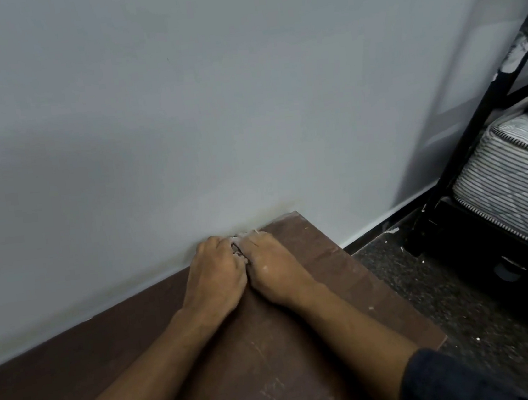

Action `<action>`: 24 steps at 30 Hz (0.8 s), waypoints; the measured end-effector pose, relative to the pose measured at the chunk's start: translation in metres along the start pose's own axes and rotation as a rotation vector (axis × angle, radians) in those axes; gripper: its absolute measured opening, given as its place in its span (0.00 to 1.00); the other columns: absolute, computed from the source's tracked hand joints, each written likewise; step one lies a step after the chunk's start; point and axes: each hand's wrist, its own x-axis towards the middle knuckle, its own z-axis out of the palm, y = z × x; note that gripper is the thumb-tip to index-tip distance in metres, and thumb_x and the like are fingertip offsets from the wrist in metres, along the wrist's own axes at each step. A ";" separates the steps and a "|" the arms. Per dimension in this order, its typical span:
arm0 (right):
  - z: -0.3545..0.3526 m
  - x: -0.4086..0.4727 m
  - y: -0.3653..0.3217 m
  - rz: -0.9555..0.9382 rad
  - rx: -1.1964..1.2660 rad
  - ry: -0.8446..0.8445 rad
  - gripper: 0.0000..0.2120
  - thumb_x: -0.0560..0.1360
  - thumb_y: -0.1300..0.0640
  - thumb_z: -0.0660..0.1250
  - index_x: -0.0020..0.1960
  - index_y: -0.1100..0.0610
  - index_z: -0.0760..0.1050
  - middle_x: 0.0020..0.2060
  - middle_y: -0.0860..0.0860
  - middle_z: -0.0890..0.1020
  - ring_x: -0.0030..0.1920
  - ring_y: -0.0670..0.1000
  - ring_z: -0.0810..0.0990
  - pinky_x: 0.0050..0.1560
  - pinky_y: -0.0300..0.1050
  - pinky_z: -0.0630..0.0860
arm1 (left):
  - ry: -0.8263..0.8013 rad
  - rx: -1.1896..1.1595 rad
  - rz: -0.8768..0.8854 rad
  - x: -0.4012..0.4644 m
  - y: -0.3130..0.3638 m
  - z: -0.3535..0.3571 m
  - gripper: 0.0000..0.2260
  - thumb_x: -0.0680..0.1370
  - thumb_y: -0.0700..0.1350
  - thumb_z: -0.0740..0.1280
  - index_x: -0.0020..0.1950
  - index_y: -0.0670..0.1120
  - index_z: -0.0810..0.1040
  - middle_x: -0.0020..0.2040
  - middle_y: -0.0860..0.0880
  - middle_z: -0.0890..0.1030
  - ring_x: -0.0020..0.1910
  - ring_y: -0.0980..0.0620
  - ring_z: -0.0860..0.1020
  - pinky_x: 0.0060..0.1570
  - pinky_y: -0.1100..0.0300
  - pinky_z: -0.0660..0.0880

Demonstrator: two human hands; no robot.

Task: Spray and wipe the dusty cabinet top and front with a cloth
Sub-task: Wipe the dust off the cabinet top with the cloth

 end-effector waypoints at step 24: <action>-0.010 -0.050 -0.058 -0.138 0.148 -0.063 0.05 0.75 0.62 0.63 0.44 0.59 0.78 0.44 0.58 0.81 0.45 0.58 0.77 0.47 0.55 0.76 | -0.063 -0.168 -0.062 -0.005 0.000 -0.024 0.13 0.79 0.42 0.59 0.58 0.44 0.81 0.60 0.45 0.81 0.60 0.47 0.77 0.62 0.56 0.70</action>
